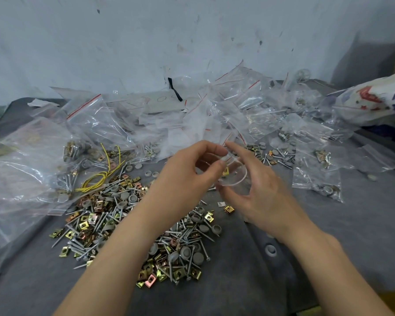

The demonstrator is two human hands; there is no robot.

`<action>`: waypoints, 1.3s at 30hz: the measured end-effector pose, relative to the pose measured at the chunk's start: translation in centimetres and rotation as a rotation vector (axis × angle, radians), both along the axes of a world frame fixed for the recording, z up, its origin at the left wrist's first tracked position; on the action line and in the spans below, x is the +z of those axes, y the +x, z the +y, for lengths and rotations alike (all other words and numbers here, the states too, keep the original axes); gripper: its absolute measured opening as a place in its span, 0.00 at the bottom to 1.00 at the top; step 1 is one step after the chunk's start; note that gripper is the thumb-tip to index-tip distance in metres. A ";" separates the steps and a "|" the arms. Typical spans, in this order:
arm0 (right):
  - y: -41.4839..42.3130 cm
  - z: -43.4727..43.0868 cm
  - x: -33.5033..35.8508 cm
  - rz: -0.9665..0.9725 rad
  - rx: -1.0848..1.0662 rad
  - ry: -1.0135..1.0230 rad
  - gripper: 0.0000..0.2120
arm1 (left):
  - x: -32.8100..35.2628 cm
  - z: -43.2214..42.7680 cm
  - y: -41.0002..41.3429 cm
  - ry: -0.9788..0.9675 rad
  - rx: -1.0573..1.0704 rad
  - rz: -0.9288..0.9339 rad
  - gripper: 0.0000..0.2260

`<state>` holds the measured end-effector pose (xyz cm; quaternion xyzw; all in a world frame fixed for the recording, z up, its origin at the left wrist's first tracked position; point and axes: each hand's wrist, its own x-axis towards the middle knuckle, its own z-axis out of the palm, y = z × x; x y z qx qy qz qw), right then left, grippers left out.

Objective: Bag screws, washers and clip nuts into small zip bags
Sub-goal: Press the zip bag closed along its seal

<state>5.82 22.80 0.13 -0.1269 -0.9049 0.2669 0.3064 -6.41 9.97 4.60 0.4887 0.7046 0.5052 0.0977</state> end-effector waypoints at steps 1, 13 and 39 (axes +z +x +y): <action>0.0 0.0 0.0 0.002 0.001 -0.003 0.34 | 0.0 0.0 0.0 -0.002 -0.008 0.006 0.07; 0.2 0.4 -0.2 0.004 -0.033 -0.007 0.33 | -1.0 -1.4 -1.7 -0.359 0.062 0.239 0.07; 0.3 0.3 0.0 0.043 -0.012 0.004 0.28 | -3.8 -0.8 0.9 -0.795 0.028 0.773 0.14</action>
